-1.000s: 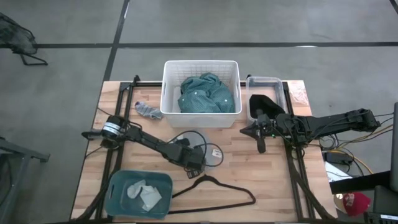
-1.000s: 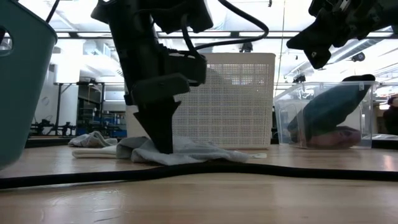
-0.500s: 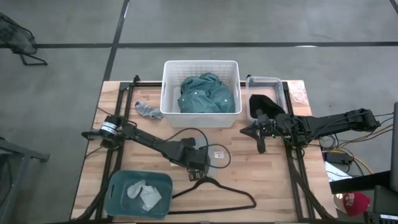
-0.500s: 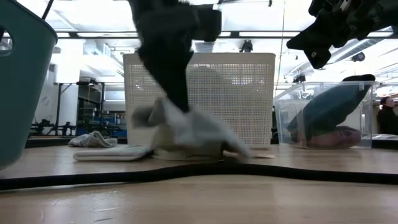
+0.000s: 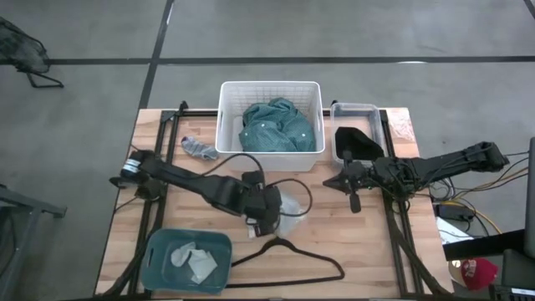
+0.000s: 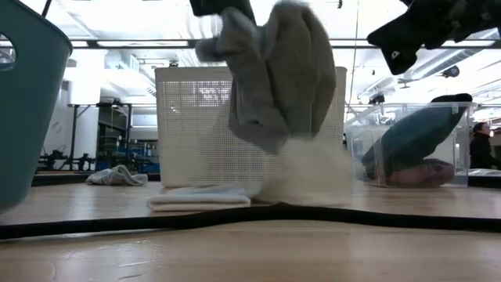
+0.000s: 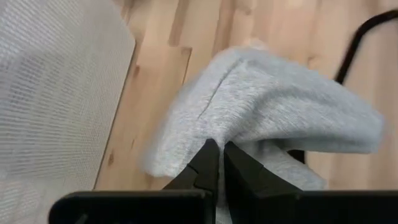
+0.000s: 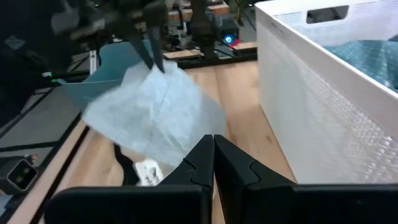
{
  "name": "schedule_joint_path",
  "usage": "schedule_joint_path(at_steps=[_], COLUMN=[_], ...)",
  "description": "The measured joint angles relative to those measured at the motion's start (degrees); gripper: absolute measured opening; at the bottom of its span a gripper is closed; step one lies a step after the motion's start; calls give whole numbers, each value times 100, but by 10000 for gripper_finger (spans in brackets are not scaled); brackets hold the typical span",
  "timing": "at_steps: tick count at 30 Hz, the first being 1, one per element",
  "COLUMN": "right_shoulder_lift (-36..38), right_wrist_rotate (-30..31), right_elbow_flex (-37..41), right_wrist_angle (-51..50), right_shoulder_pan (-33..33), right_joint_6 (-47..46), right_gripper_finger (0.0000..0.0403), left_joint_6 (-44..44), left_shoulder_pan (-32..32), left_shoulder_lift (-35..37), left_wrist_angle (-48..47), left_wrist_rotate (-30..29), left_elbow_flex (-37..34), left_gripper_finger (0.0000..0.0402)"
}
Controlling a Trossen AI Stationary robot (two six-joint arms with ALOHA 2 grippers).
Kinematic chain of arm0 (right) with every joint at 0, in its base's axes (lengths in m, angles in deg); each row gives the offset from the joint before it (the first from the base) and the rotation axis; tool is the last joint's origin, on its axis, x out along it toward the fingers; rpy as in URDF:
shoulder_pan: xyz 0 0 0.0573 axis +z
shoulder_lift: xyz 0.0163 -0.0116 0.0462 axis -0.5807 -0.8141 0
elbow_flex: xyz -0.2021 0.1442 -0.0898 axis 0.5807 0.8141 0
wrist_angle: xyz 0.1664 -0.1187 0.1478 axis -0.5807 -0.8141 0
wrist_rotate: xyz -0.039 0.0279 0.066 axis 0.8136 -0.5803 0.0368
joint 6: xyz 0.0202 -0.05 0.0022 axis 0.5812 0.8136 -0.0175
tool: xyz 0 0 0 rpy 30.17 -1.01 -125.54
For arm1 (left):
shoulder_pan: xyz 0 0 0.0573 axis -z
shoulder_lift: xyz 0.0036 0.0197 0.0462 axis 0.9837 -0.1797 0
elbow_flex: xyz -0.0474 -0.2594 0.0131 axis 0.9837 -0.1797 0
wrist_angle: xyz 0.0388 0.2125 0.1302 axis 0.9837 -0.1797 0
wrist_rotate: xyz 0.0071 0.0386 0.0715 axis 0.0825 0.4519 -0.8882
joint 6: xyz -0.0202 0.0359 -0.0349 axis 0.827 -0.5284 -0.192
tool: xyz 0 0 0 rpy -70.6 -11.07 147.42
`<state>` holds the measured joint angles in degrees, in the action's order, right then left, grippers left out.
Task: Pick & Place Cloths
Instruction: Put the gray boxer into the transparent bin
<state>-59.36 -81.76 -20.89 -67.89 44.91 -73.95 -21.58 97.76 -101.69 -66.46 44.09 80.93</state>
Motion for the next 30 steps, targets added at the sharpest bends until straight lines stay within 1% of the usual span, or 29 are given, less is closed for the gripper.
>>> schedule_joint_path(at_steps=[6,11,16,21,26,30], right_shoulder_lift=[2,2,0,0,-215,-763], right_wrist_rotate=[1,-20,-473,-426,-163,-80], right_elbow_flex=[0,2,77,96,96,96], right_wrist_angle=[25,176,767,934,1027,1424], right_shoulder_pan=[53,199,640,927,951,950], right_joint_6=[9,271,794,598,672,1108], right_gripper_finger=[8,8,8,10,30,62], left_joint_6=[-9,-20,-15,-95,-136,-137], left_shoulder_pan=[2,7,13,15,21,22], left_shoulder_lift=[175,222,222,222,205,194], left_wrist_angle=[-42,-14,170,597,980,1254], left_wrist_rotate=[29,-405,-800,-894,-886,-881], left_elbow_flex=[153,184,177,177,176,153], left_gripper_finger=[18,18,18,19,19,19])
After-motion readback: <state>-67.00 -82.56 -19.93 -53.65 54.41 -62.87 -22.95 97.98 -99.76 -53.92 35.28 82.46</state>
